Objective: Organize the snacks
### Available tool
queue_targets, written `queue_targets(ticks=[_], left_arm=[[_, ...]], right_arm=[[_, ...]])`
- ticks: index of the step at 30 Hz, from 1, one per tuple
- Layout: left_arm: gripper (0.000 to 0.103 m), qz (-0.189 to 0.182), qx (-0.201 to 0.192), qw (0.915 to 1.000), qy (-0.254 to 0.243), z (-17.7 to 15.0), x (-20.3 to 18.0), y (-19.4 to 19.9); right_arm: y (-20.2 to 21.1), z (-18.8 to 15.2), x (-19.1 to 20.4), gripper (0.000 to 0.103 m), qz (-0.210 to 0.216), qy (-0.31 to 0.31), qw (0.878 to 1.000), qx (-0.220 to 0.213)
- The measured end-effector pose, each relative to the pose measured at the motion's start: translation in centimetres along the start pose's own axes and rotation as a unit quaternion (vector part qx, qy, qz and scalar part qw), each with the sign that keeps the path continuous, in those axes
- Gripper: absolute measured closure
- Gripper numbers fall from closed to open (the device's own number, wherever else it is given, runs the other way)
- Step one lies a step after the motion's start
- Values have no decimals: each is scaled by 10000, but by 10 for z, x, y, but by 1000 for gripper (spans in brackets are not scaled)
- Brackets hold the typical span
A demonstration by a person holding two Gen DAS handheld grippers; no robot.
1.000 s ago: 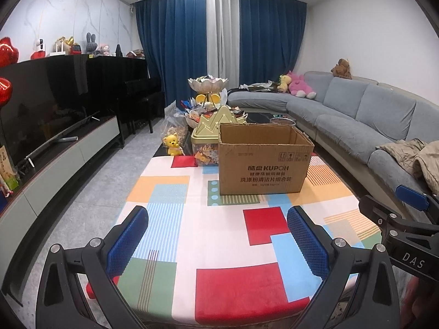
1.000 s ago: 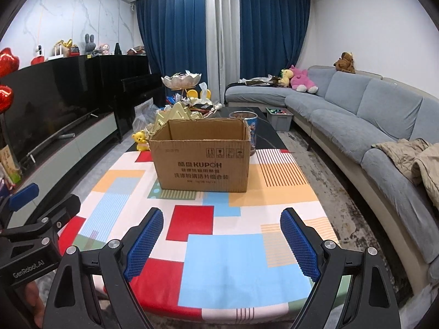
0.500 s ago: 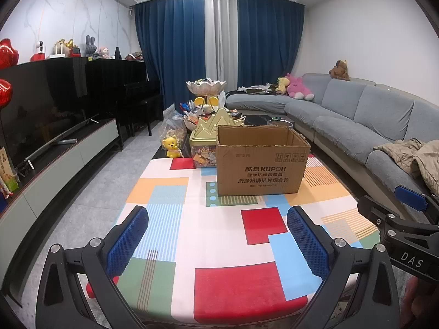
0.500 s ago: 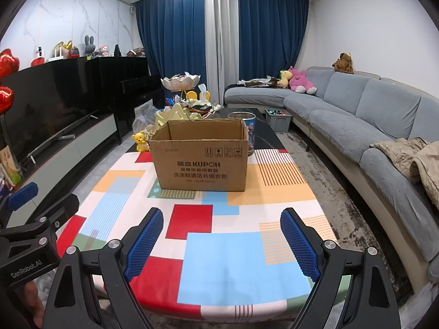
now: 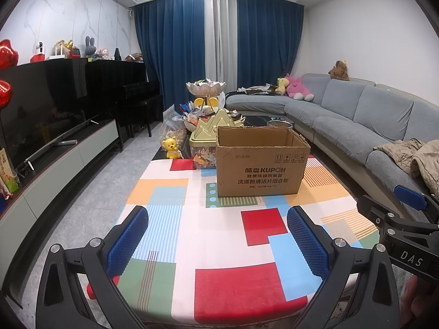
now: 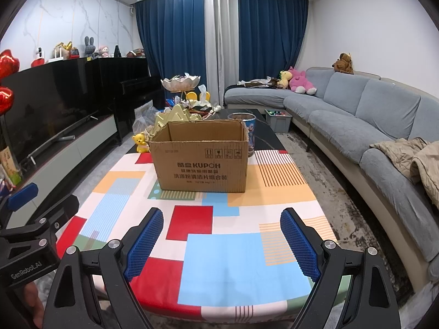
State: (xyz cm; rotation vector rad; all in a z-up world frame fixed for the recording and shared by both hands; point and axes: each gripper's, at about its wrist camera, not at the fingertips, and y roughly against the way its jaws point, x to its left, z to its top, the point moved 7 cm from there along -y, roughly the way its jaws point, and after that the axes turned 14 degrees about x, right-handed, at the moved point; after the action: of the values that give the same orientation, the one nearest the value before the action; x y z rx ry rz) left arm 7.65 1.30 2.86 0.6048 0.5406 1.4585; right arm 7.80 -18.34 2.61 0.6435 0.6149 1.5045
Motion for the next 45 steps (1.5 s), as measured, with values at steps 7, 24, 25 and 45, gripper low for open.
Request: queue_targets(ticks=[7, 24, 25, 45], left_arm=[[0, 5, 1, 10000, 2, 0, 1, -1], [0, -4, -14, 10000, -8, 1, -1, 0], [0, -4, -18, 10000, -8, 2, -1, 2], [0, 2, -18, 10000, -5, 12, 3, -1]], right_arm=[[0, 0, 0, 15, 0, 3, 10000, -7], [3, 0, -1, 15, -4, -5, 10000, -22], [3, 0, -1, 15, -7, -2, 10000, -21], [7, 5, -3, 15, -13, -27, 10000, -50]])
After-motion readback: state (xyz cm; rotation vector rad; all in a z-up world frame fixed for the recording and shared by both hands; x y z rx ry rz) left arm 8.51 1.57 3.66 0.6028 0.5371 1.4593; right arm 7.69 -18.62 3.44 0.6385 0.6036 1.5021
